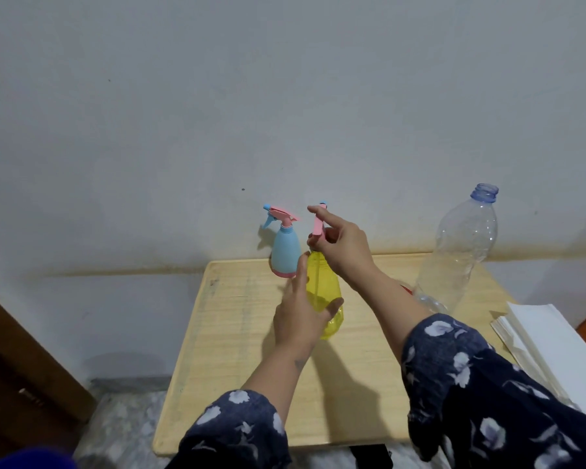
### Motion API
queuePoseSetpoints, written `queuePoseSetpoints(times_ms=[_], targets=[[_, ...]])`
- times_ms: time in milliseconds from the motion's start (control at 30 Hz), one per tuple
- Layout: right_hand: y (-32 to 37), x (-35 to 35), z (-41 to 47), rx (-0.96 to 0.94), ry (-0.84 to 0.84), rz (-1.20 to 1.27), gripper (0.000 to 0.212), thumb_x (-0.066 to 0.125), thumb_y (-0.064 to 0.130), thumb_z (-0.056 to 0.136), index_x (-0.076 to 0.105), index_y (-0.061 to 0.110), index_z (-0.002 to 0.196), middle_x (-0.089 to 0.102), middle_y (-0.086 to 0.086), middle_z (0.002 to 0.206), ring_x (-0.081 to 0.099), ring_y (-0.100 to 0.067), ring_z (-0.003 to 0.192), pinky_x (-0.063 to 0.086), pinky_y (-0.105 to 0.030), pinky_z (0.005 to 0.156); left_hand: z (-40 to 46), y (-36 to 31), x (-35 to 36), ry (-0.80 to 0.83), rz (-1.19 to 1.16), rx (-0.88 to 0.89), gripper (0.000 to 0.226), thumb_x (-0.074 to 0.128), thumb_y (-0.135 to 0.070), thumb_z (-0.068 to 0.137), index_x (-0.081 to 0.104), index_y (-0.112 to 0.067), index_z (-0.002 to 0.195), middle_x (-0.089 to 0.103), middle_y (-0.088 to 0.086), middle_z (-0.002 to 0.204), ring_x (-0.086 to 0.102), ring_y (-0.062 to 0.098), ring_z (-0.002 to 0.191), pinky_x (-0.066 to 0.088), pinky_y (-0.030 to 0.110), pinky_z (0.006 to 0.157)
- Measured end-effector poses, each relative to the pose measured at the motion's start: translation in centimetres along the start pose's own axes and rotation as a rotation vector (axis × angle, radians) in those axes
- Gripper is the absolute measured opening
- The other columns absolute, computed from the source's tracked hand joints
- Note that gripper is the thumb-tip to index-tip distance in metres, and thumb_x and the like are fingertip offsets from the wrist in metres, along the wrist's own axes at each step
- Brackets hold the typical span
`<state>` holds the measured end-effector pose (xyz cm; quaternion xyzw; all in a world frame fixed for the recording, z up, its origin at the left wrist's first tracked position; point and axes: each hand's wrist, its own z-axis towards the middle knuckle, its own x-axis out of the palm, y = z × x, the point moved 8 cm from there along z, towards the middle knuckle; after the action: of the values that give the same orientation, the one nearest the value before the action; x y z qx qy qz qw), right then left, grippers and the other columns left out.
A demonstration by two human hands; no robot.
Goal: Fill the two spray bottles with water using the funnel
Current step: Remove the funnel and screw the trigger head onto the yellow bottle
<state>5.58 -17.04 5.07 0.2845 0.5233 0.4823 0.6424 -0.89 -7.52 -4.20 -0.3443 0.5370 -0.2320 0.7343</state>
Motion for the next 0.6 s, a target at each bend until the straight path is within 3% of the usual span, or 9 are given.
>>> queuePoseSetpoints(times_ms=[67,133,200,300,367,433,500,600], targets=[[-0.4,0.2,-0.2,-0.002,0.02,-0.048,0.059,0.058,0.011,0.087,0.047,0.04,0.137,0.069,-0.015,0.091,0.063,-0.03,0.083,0.05,-0.039,0.079,-0.3,0.4,0.2,-0.006,0.008,-0.007,0.097,0.069,-0.062,0.076,0.004,-0.053,0.147,0.046,-0.014,0.144,0.055,0.019,0.12,0.05,0.034,0.082],[-1.2,0.3,-0.5,0.013,0.033,-0.073,0.064,0.059,0.022,0.09,0.032,0.042,0.145,0.055,-0.008,0.102,0.055,-0.015,0.08,0.043,-0.029,0.078,-0.7,0.3,0.4,0.002,0.053,-0.007,0.097,0.068,-0.064,0.075,0.005,-0.05,0.148,0.046,-0.013,0.144,0.055,0.019,0.121,0.051,0.036,0.083],[-2.6,0.7,-0.9,0.087,0.046,-0.04,0.074,0.058,0.034,0.092,0.012,0.045,0.149,0.039,-0.005,0.119,0.051,-0.007,0.09,0.039,-0.024,0.088,-1.4,-0.1,1.0,0.036,0.124,0.008,0.099,0.064,-0.067,0.076,0.001,-0.048,0.149,0.046,-0.01,0.143,0.057,0.022,0.117,0.051,0.037,0.081],[-5.6,0.3,-1.5,0.244,-0.014,0.071,0.076,0.048,0.046,0.094,-0.003,0.042,0.15,0.031,-0.005,0.153,0.059,-0.028,0.113,0.047,-0.039,0.097,-3.4,-0.2,2.6,0.146,0.239,0.111,0.1,0.057,-0.073,0.077,-0.008,-0.049,0.148,0.046,-0.006,0.145,0.062,0.028,0.108,0.052,0.038,0.077],[-7.4,-0.2,-2.7,0.33,-0.02,0.021,0.076,0.043,0.059,0.091,0.005,0.033,0.152,0.038,-0.008,0.151,0.053,-0.033,0.123,0.044,-0.045,0.101,-4.6,0.5,2.9,0.209,0.284,0.185,0.087,0.046,-0.073,0.083,-0.006,-0.05,0.149,0.055,-0.005,0.137,0.065,0.029,0.103,0.053,0.038,0.077],[-8.4,-0.7,-4.7,0.379,-0.003,0.029,0.076,0.043,0.069,0.085,0.016,0.038,0.149,0.056,-0.009,0.13,0.062,-0.035,0.108,0.051,-0.051,0.091,-5.0,1.6,2.6,0.237,0.305,0.233,0.063,0.034,-0.066,0.093,0.013,-0.047,0.148,0.062,-0.007,0.126,0.065,0.024,0.104,0.053,0.039,0.079],[-9.1,-0.9,-7.2,0.383,0.032,0.034,0.053,0.047,0.055,0.093,0.031,0.042,0.142,0.06,-0.005,0.108,0.066,-0.029,0.085,0.058,-0.052,0.073,-4.6,3.6,2.1,0.285,0.326,0.176,0.044,0.034,-0.054,0.098,0.038,-0.04,0.14,0.062,-0.008,0.124,0.063,0.019,0.109,0.052,0.037,0.085],[-10.8,-1.5,-10.6,0.429,0.06,-0.044,0.026,0.051,0.045,0.095,0.056,0.037,0.118,0.06,-0.008,0.098,0.066,-0.029,0.081,0.058,-0.055,0.056,-4.3,6.9,1.9,0.453,0.44,0.011,0.034,0.042,-0.037,0.098,0.051,-0.033,0.131,0.062,-0.008,0.125,0.059,0.017,0.113,0.048,0.033,0.091]])
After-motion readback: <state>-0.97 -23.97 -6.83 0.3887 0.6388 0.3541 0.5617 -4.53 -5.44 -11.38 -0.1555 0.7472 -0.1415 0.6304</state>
